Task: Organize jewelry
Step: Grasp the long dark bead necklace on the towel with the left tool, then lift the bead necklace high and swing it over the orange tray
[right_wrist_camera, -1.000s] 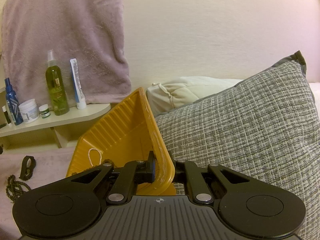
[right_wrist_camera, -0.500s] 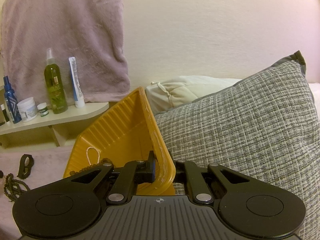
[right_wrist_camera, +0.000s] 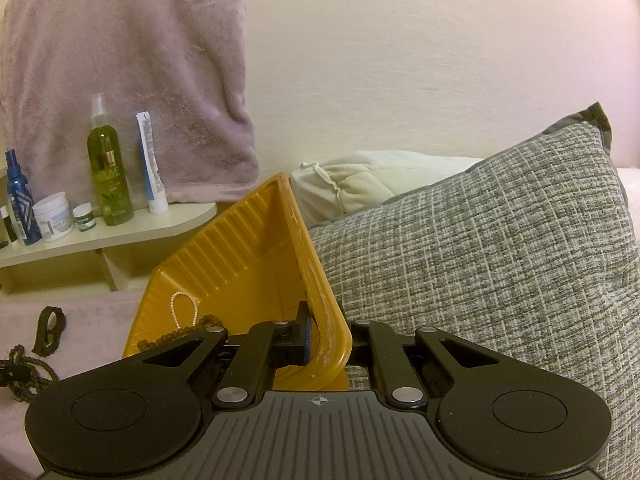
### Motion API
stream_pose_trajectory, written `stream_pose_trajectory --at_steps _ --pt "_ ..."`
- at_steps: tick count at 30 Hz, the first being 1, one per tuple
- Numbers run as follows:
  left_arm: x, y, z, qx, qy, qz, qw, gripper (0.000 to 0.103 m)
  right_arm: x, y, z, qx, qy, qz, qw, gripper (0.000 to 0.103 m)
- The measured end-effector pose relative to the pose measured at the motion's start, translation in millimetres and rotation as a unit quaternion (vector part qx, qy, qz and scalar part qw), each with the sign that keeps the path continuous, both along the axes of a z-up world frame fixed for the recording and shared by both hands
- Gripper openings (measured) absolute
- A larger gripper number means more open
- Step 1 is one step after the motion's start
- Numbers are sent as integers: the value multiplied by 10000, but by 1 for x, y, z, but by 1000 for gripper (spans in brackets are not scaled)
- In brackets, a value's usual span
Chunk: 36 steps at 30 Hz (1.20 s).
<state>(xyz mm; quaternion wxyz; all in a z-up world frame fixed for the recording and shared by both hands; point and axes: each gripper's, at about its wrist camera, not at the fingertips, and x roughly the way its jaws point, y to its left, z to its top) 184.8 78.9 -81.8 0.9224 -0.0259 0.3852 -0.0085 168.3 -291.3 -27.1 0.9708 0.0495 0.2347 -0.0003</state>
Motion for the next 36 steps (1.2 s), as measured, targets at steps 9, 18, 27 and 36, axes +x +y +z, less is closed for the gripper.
stream_pose_trajectory --at_steps 9,18,27,36 --pt "-8 16 13 -8 -87 -16 10000 6 -2 1 2 20 -14 11 10000 9" --pt "-15 28 93 237 -902 -315 9951 6 -3 6 6 33 -66 54 10000 9" --pt "-19 19 174 380 -1660 -728 9827 6 -3 8 8 37 -104 84 9999 9" --pt "-26 4 246 542 -2322 -1135 9645 6 -4 8 8 19 -126 119 9998 9"
